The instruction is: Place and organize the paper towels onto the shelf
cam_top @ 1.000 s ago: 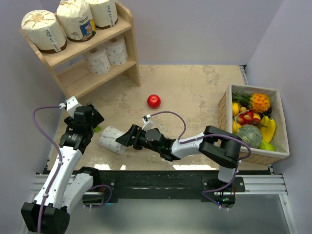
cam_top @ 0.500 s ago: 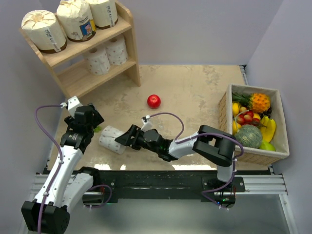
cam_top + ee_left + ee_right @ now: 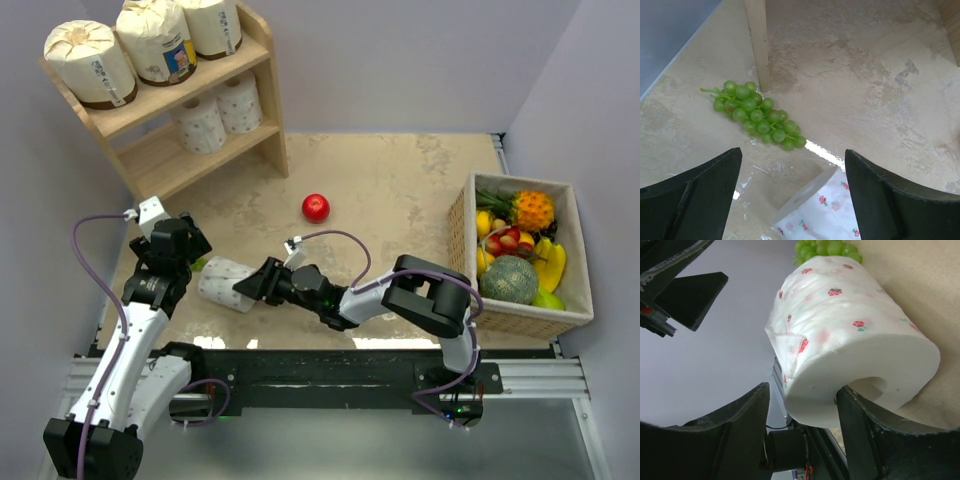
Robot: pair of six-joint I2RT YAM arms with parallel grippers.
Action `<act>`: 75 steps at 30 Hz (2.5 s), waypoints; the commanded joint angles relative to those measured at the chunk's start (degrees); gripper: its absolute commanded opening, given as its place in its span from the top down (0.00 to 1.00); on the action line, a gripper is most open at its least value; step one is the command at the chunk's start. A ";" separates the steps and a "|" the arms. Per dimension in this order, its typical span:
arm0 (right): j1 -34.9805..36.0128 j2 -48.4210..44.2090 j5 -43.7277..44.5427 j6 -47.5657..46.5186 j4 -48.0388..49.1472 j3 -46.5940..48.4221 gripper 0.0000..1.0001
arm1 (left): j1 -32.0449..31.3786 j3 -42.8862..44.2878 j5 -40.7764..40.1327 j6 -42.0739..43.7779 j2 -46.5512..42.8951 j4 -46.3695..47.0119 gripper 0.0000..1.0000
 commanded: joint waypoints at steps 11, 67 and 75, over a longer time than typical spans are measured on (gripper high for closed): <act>-2.05 0.13 -1.44 -11.47 4.59 2.83 0.62 | -0.19 -0.57 -2.06 2.00 -1.62 1.98 0.11; -1.35 -47.58 24.93 -49.89 -76.98 12.26 0.27 | -5.45 12.61 28.36 16.06 4.17 1.11 0.23; -1.35 -59.45 31.16 -47.25 -79.00 5.91 0.21 | -28.79 19.80 13.88 14.30 16.63 -2.58 0.23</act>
